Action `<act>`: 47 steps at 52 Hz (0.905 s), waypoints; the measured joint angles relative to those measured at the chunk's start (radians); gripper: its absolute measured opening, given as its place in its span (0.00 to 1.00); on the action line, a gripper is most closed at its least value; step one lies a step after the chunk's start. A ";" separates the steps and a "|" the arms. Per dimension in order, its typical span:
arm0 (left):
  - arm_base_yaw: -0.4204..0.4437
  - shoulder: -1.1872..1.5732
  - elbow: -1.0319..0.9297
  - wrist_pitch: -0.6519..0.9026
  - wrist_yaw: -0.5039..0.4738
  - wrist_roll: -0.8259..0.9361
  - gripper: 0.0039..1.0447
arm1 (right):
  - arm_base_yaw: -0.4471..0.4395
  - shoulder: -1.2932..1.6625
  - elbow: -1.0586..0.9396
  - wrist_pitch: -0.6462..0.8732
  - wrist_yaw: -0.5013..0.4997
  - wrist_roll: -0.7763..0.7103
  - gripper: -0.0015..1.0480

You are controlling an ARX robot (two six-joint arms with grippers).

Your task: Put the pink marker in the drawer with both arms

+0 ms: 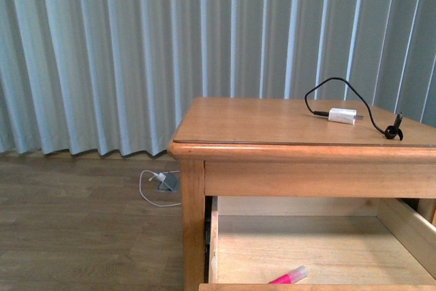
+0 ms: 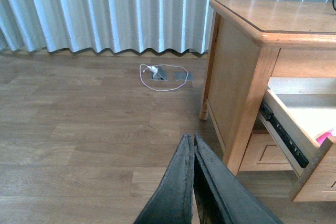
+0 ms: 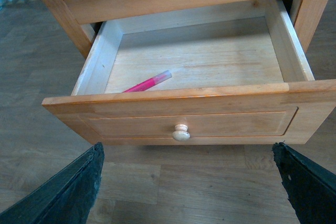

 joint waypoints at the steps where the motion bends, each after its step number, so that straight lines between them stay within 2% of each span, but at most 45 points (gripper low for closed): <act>1: 0.000 0.000 0.000 0.000 0.000 0.000 0.04 | 0.000 0.000 0.000 0.000 0.000 0.000 0.92; 4: 0.000 0.000 0.000 0.000 0.000 0.000 0.04 | 0.000 0.000 0.000 0.000 0.000 0.000 0.92; 9: 0.000 0.000 0.000 0.000 0.000 0.000 0.20 | 0.000 -0.001 -0.001 0.003 0.007 -0.003 0.92; 10: 0.000 0.000 0.000 0.000 0.000 0.000 0.24 | 0.011 -0.006 -0.013 0.036 0.046 -0.017 0.92; 12: 0.000 0.000 0.000 0.000 0.000 0.000 0.34 | 0.055 -0.013 -0.071 0.200 0.240 -0.106 0.92; 16: 0.000 0.000 0.000 0.000 0.001 0.000 0.47 | 0.066 0.009 -0.067 0.224 0.349 -0.179 0.92; 20: 0.000 0.000 0.000 0.000 0.000 0.000 0.60 | 0.043 0.058 -0.039 0.137 0.302 -0.187 0.92; 25: 0.000 0.000 0.000 0.000 0.000 0.000 0.77 | 0.016 0.179 -0.006 0.062 0.176 -0.187 0.92; 31: 0.000 0.000 0.000 0.000 0.000 0.000 0.96 | -0.002 0.356 0.033 0.083 0.091 -0.212 0.92; 37: 0.000 0.000 0.000 0.000 0.000 0.000 0.95 | -0.002 0.598 0.110 0.181 0.109 -0.254 0.92; 42: 0.000 0.000 0.000 0.000 0.000 0.000 0.95 | -0.002 0.790 0.176 0.238 0.095 -0.237 0.92; 47: 0.000 0.000 0.000 0.000 0.000 0.000 0.95 | 0.000 0.947 0.236 0.296 0.128 -0.236 0.92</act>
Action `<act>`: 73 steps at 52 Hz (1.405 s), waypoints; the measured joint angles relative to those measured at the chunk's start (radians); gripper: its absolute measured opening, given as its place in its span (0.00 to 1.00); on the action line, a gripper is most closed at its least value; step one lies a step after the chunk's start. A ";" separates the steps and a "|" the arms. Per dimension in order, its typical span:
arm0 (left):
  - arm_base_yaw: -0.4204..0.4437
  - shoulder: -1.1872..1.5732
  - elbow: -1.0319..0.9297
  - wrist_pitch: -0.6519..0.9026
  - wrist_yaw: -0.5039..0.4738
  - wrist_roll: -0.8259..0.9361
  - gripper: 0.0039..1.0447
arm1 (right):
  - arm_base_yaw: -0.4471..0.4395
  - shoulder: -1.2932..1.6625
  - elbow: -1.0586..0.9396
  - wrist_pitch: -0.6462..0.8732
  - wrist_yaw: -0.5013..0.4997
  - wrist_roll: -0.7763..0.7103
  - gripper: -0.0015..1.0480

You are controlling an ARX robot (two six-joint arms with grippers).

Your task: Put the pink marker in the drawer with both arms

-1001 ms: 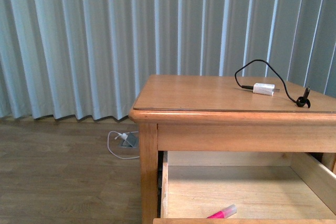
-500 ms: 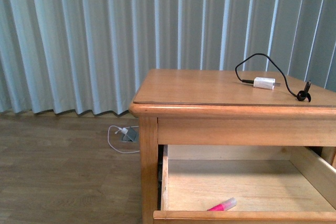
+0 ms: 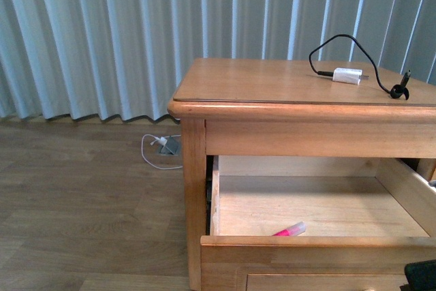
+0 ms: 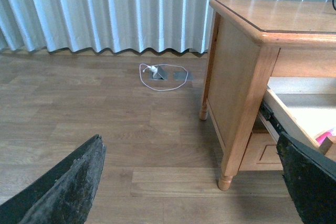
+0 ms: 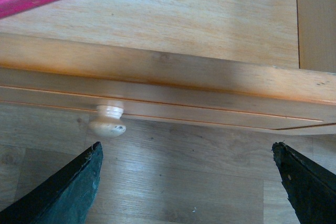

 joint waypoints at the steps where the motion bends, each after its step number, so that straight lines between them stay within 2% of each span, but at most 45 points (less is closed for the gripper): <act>1: 0.000 0.000 0.000 0.000 0.000 0.000 0.95 | 0.000 0.019 0.007 0.005 0.002 -0.001 0.92; 10: 0.000 0.000 0.000 0.000 0.000 0.000 0.95 | -0.001 0.139 0.069 0.064 0.030 0.013 0.92; 44: 0.000 0.000 0.000 0.000 0.000 0.000 0.95 | 0.005 0.502 0.344 0.451 0.082 0.059 0.92; 73: 0.000 0.000 0.000 0.000 0.000 0.000 0.95 | 0.008 0.650 0.496 0.560 0.122 0.078 0.92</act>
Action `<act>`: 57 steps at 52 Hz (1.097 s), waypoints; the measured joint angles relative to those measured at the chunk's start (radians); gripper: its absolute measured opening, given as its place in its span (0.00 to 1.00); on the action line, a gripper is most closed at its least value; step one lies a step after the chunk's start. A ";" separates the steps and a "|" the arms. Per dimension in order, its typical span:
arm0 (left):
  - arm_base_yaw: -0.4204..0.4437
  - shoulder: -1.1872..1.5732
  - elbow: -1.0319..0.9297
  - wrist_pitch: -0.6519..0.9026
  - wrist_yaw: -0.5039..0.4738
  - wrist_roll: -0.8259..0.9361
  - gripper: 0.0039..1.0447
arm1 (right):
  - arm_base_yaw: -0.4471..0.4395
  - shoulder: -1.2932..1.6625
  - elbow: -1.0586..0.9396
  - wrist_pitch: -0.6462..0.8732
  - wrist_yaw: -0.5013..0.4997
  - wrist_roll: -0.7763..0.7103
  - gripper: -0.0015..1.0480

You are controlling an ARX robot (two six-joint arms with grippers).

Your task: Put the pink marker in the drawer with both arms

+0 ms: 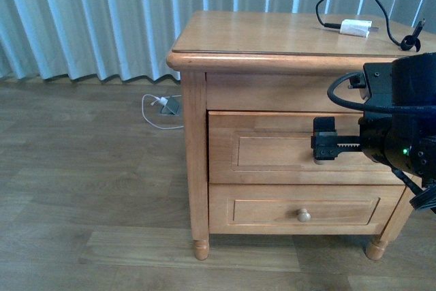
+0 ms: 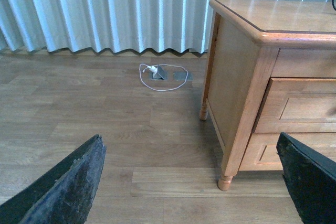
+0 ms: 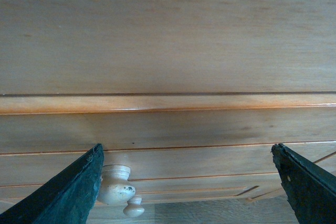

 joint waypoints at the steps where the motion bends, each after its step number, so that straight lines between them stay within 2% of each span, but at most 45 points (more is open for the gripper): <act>1: 0.000 0.000 0.000 0.000 0.000 0.000 0.95 | 0.000 0.002 0.001 0.000 0.003 0.002 0.92; 38: 0.000 0.000 0.000 0.000 0.000 0.000 0.95 | -0.002 0.028 0.008 0.058 0.025 0.032 0.92; 57: 0.000 0.000 0.000 0.000 0.000 0.000 0.95 | -0.004 -0.116 -0.067 -0.082 -0.028 0.052 0.92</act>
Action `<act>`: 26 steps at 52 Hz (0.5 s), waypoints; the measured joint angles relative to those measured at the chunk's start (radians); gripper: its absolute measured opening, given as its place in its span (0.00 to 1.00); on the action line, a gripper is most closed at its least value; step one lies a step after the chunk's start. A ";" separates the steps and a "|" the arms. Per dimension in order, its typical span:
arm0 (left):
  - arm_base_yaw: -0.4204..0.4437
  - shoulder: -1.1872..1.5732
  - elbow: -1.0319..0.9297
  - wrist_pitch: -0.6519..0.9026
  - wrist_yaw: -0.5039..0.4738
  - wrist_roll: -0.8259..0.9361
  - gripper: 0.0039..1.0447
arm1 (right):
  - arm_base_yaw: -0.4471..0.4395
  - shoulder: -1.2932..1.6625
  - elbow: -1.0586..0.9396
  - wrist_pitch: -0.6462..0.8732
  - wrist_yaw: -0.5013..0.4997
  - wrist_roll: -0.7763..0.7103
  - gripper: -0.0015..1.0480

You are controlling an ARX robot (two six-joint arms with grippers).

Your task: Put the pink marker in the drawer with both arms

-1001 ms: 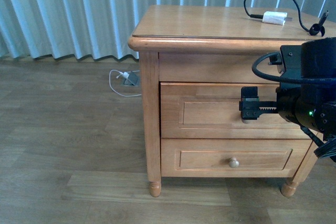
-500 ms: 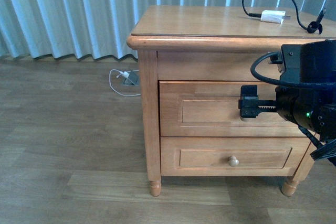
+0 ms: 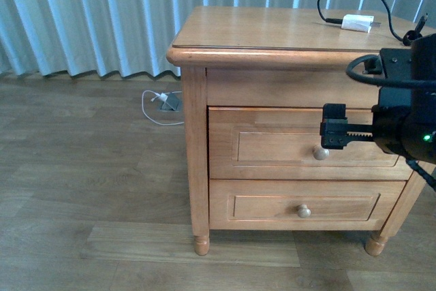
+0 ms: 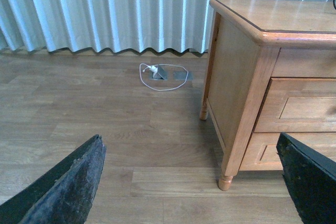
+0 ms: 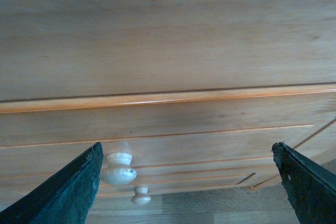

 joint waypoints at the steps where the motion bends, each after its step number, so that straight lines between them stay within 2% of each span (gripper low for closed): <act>1: 0.000 0.000 0.000 0.000 0.000 0.000 0.95 | 0.000 -0.023 -0.015 -0.009 -0.006 0.000 0.92; 17: 0.000 0.000 0.000 0.000 0.000 0.000 0.95 | -0.003 -0.396 -0.272 -0.195 -0.102 0.002 0.92; 26: 0.000 0.000 0.000 0.000 0.000 0.000 0.95 | 0.003 -0.758 -0.434 -0.367 -0.156 0.011 0.92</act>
